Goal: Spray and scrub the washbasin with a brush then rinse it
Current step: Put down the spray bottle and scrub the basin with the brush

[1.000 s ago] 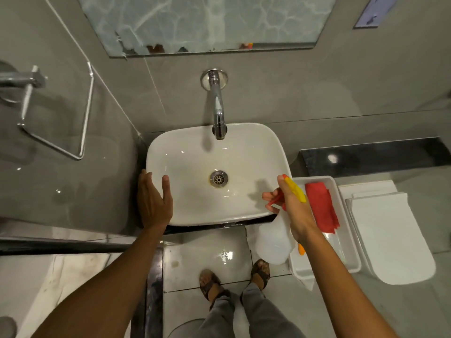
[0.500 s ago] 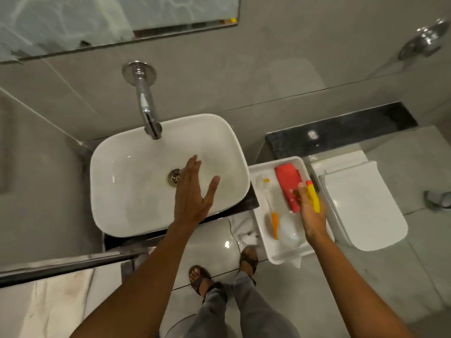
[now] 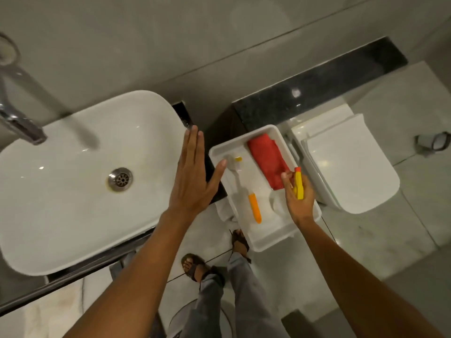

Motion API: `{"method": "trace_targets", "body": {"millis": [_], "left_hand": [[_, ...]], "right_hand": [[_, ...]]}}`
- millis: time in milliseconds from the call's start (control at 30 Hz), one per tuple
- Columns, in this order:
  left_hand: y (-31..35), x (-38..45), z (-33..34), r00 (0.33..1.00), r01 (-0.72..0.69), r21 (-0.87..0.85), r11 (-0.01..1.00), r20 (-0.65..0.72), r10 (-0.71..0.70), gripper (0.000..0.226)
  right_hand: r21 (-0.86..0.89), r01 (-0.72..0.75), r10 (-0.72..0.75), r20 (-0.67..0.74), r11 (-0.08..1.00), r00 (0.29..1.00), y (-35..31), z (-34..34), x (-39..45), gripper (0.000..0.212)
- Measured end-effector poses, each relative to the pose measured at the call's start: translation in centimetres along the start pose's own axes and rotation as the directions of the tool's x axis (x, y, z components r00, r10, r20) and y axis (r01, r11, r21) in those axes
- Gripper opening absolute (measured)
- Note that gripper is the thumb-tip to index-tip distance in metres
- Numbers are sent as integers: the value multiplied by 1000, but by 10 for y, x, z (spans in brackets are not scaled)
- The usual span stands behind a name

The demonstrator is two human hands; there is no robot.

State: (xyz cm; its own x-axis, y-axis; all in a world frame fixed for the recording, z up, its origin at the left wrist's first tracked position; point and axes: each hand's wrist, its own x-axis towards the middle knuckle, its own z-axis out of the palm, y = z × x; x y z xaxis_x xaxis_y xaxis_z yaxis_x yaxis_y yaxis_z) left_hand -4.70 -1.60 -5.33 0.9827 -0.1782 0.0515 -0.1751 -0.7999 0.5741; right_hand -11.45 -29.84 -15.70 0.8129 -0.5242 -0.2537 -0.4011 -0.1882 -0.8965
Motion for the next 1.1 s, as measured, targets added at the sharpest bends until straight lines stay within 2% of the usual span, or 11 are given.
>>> {"method": "trace_targets", "body": {"millis": [133, 233, 367, 500, 633, 733, 833, 900, 1000, 1067, 1100], "left_hand": [[-5, -1, 8, 999, -32, 130, 991, 31, 28, 85], [-4, 0, 8, 999, -9, 161, 987, 51, 1, 81], [0, 0, 6, 997, 7, 147, 989, 73, -18, 80], [1, 0, 6, 997, 8, 131, 991, 73, -17, 80], [-2, 0, 7, 998, -5, 126, 992, 55, -2, 80], [-4, -1, 9, 999, -13, 123, 992, 52, 6, 79], [-4, -1, 10, 999, -8, 119, 993, 53, 2, 80], [-3, -1, 9, 999, -1, 121, 993, 46, -5, 81], [-1, -2, 8, 999, 12, 122, 992, 34, -16, 81], [-1, -2, 8, 999, 19, 120, 993, 33, -23, 82], [-1, -2, 8, 999, 21, 120, 993, 36, -25, 82]], "right_hand": [[-79, 53, -49, 47, 995, 998, 24, 6, 4, 30], [-112, 75, -69, 56, 991, 996, 38, 6, 1, 25], [-193, 114, -121, -24, 974, 992, 48, -4, -3, 35], [-260, 117, -125, -16, 958, 992, 64, -14, -7, 56], [-223, 74, -83, -31, 972, 996, 75, -20, -19, 42], [-177, 9, -14, -30, 984, 999, 73, -19, -24, 37], [-143, -101, 90, -84, 984, 992, 69, -13, -38, 73], [-105, -177, 157, -178, 979, 971, 67, 1, -64, 69], [-31, -344, 314, -340, 938, 887, 65, 33, -101, 63], [-16, -446, 416, -329, 895, 848, 59, 55, -109, 57], [-37, -456, 431, -263, 889, 863, 52, 65, -109, 51]]}}
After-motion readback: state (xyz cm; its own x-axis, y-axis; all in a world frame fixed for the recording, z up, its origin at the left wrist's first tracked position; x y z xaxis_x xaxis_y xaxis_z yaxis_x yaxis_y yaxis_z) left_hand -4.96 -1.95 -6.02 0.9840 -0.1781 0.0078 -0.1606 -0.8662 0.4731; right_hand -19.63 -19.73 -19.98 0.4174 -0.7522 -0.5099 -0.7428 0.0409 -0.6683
